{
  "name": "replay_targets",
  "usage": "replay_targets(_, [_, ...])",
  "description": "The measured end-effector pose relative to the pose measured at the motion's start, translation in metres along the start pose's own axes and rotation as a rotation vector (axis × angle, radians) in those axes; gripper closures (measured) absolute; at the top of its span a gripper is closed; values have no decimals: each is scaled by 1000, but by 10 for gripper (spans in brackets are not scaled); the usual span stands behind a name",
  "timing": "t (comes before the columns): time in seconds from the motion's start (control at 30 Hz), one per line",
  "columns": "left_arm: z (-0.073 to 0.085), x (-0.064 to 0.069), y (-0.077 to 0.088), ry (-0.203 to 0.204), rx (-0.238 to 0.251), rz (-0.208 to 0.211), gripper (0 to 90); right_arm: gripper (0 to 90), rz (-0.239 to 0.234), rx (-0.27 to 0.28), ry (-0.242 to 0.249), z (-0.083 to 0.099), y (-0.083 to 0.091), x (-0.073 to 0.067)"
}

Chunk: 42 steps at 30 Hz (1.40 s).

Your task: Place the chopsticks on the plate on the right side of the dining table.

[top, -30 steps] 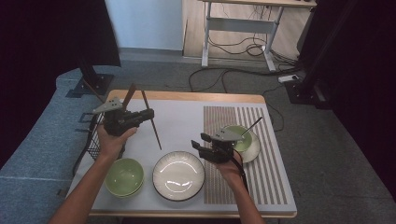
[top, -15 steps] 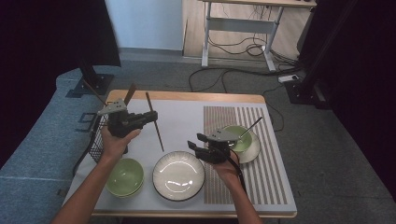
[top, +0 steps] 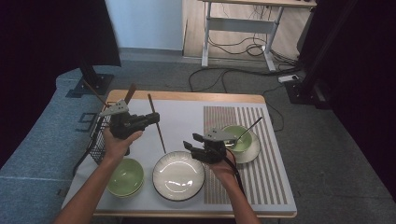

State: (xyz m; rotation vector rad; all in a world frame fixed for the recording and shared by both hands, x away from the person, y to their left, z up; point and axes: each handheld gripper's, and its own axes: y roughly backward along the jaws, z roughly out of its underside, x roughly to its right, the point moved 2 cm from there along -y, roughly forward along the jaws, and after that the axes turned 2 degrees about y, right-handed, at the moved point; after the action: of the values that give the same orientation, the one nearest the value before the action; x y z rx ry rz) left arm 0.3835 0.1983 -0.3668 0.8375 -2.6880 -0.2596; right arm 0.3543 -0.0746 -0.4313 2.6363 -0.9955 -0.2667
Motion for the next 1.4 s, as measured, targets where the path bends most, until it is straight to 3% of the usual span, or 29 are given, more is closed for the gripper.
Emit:
replay_targets(0.27, [1, 4, -3, -20, -16, -10, 845, 496, -8, -4, 8, -1, -4, -3])
replay_targets(0.9, [1, 12, -14, -32, -40, 12, 844, 497, -56, -13, 16, -6, -20, -17])
replay_targets(1.4, [4, 14, -19, -32, -47, 24, 844, 529, -85, 2, 26, -23, -40, -32])
